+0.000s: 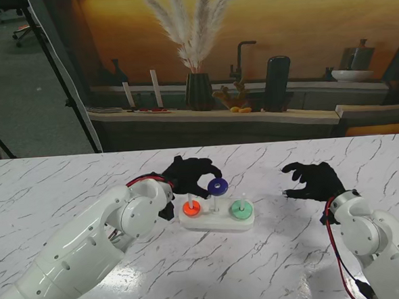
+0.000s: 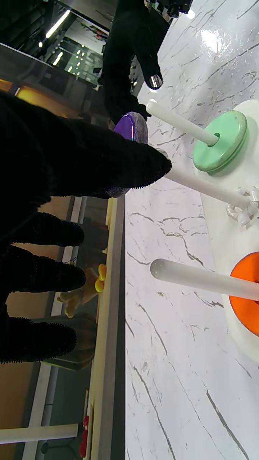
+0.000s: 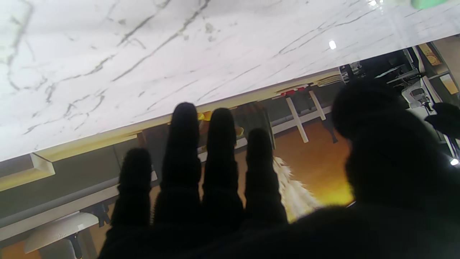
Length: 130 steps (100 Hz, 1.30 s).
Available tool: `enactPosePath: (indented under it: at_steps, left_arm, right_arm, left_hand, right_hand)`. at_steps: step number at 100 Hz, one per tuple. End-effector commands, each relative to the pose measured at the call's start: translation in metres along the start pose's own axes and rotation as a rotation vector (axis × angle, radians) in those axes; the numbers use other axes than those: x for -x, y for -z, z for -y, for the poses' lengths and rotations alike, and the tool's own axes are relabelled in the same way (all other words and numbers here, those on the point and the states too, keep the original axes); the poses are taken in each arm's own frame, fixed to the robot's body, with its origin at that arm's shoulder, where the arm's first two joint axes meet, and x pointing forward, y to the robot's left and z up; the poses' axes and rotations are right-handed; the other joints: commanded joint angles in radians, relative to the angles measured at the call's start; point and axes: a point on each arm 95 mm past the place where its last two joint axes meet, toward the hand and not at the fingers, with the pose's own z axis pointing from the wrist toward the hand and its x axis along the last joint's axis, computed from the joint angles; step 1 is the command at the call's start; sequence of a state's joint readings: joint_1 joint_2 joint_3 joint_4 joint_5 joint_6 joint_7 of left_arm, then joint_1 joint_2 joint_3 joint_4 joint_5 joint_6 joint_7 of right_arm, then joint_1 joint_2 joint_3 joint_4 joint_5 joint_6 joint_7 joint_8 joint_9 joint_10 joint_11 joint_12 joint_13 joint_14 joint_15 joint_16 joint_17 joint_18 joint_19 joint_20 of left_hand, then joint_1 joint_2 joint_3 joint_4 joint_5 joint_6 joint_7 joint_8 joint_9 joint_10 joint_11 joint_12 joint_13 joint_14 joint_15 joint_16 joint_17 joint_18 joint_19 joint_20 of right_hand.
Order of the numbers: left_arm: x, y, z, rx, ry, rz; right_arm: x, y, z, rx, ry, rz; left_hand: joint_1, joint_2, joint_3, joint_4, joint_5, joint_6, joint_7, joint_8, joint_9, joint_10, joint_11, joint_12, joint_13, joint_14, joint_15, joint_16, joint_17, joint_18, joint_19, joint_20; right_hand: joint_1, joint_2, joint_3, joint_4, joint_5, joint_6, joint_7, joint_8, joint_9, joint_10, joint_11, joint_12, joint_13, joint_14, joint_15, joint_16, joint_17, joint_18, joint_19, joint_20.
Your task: Move the three rings of the Hanoi Tower from the left rod to the right rod
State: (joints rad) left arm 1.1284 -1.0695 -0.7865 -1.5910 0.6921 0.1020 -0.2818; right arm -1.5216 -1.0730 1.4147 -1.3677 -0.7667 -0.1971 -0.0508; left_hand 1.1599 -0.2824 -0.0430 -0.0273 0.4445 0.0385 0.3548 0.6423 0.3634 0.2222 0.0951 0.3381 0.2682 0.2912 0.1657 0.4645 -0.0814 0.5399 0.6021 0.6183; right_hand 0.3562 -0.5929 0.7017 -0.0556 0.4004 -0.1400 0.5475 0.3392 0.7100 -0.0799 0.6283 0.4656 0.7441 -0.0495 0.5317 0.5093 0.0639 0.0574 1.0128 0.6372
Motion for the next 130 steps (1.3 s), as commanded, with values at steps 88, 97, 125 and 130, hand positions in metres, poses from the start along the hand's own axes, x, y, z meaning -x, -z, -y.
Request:
enactPosePath:
  at_steps: [88,97,125,130]
  left_arm:
    - [-0.037,-0.025,0.003,0.031,0.009,-0.11]
    - [-0.039,-0.027,0.002,0.032,0.01,-0.115]
    - [-0.045,-0.032,-0.002,0.036,0.006,-0.127]
    - [-0.045,-0.033,-0.003,0.038,0.004,-0.129]
  right_arm:
    - [0.017,0.007,0.0,0.005,0.015,0.054]
    - [0.017,0.007,-0.001,0.009,0.015,0.054]
    - [0.019,0.008,-0.003,0.015,0.021,0.055]
    - [0.019,0.008,-0.003,0.015,0.023,0.055]
  left_hand:
    - [0.047,0.062,0.031,0.0,0.092,-0.061,0.128,0.058,0.006,0.001,-0.009,0.003,0.007,0.004,-0.004,0.011,-0.014,-0.006,-0.024,-0.01]
    - [0.047,0.062,0.031,0.0,0.092,-0.06,0.128,0.058,0.008,0.001,-0.009,0.003,0.007,0.004,-0.004,0.011,-0.014,-0.006,-0.024,-0.01]
    - [0.046,0.063,0.032,0.0,0.092,-0.061,0.129,0.057,0.008,-0.001,-0.008,0.004,0.009,0.007,-0.002,0.013,-0.014,-0.006,-0.024,-0.009]
    - [0.046,0.062,0.031,0.0,0.093,-0.06,0.129,0.057,0.009,0.0,-0.007,0.004,0.01,0.006,-0.001,0.013,-0.014,-0.006,-0.024,-0.009]
  right_hand:
    - [0.006,0.012,-0.012,0.017,0.008,-0.027,0.008,0.007,0.015,-0.016,0.017,0.011,0.009,-0.006,0.019,0.014,-0.013,0.324,0.015,0.0]
    - [0.007,0.012,-0.012,0.017,0.008,-0.026,0.008,0.007,0.015,-0.016,0.017,0.011,0.01,-0.007,0.02,0.014,-0.013,0.323,0.015,0.0]
    - [0.008,0.012,-0.012,0.017,0.01,-0.027,0.009,0.007,0.015,-0.017,0.018,0.011,0.011,-0.007,0.02,0.014,-0.013,0.323,0.015,0.0]
    - [0.008,0.011,-0.012,0.017,0.01,-0.026,0.009,0.007,0.016,-0.017,0.018,0.011,0.01,-0.006,0.019,0.014,-0.013,0.323,0.015,0.0]
